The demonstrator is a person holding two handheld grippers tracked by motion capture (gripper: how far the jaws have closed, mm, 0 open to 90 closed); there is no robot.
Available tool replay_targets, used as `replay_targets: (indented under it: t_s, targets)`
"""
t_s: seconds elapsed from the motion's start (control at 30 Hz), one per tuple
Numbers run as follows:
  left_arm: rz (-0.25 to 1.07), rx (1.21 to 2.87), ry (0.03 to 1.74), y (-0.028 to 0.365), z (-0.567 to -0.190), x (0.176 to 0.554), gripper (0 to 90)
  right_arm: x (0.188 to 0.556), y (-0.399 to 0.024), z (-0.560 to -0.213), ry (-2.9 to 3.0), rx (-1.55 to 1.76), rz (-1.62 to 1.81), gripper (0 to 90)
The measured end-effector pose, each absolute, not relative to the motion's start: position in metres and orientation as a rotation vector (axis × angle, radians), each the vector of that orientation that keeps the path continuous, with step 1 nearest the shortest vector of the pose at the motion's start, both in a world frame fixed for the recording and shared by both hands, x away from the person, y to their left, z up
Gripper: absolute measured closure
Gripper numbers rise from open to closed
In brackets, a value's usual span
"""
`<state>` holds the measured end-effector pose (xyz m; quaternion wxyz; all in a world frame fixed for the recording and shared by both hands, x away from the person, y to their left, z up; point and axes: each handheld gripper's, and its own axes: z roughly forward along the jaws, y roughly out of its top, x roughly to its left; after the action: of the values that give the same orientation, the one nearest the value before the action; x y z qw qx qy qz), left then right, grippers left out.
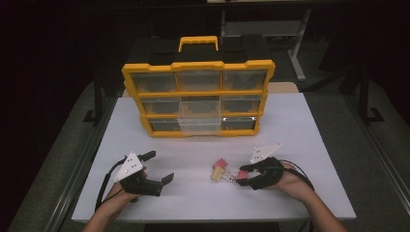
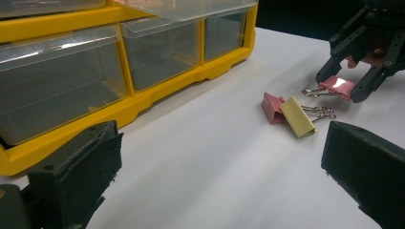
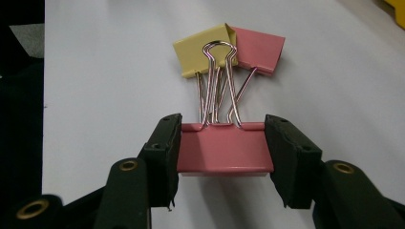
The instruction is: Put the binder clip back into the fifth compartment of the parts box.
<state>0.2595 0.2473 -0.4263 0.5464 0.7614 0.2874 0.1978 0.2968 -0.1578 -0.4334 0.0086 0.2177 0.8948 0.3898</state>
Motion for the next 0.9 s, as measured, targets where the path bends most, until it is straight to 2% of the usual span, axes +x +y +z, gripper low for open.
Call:
replay_targets:
  t_s: [0.9]
  targets:
    - [0.473,1.796,0.701,0.250,-0.425,0.260,0.0,0.306,-0.155,-0.408,2.777,0.677,1.238,48.5]
